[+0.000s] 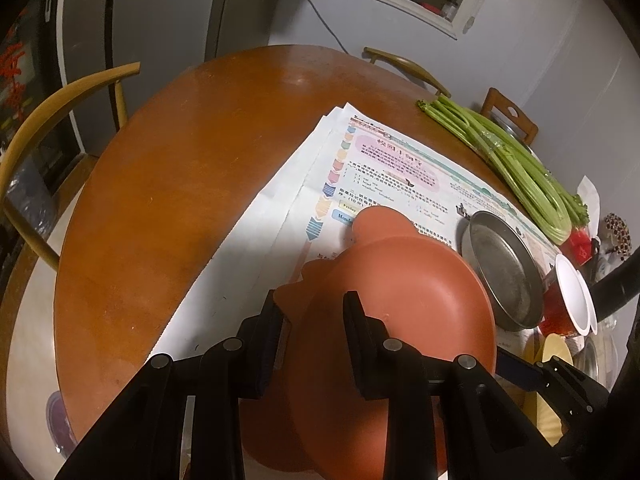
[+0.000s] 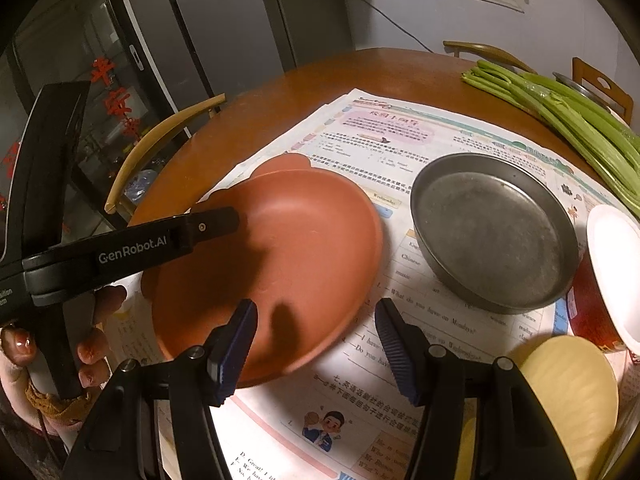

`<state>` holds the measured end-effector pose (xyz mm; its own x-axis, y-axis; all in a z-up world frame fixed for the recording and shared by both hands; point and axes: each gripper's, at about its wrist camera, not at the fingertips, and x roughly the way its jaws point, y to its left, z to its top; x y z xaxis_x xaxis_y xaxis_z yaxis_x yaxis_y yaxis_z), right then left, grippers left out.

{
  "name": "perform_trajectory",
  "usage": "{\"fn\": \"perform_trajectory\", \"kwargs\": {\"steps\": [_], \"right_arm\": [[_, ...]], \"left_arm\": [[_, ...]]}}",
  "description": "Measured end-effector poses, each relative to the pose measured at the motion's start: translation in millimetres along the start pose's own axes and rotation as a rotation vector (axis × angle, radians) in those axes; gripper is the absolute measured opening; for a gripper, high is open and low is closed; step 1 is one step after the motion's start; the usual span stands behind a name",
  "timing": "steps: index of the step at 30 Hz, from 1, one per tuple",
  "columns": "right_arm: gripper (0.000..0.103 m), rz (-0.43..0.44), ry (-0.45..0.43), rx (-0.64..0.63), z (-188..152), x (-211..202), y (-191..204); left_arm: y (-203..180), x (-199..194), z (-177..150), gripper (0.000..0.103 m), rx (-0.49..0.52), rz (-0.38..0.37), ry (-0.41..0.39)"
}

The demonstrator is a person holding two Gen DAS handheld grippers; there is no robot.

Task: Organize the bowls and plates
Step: 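Lift the orange plate with the left gripper and slide it across the worksheets, then lower the orange plate onto the worksheets and open the left gripper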

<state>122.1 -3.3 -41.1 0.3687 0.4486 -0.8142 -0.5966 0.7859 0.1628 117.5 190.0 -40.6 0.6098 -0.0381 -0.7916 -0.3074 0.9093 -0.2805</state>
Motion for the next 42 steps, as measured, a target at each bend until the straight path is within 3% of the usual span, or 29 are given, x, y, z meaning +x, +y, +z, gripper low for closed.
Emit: {"fn": "perform_trajectory", "kwargs": {"steps": [5, 9, 20, 24, 42], "right_arm": [[0.062, 0.000, -0.005, 0.014, -2, -2, -3], [0.062, -0.013, -0.031, 0.023, -4, -10, -5], [0.062, -0.020, -0.079, 0.046, -5, -28, -12], [0.062, -0.028, -0.107, 0.045, -7, -39, -12], [0.062, -0.069, -0.234, 0.054, -19, -102, -28]], "left_arm": [[0, -2, -2, 0.032, 0.002, -0.007, -0.002], [2, -7, -4, 0.039, -0.014, 0.007, -0.021], [8, -31, -6, 0.046, -0.041, 0.012, -0.076], [6, -50, -9, 0.053, -0.035, 0.015, -0.121], [-44, -93, -26, 0.058, 0.051, -0.047, -0.171]]}}
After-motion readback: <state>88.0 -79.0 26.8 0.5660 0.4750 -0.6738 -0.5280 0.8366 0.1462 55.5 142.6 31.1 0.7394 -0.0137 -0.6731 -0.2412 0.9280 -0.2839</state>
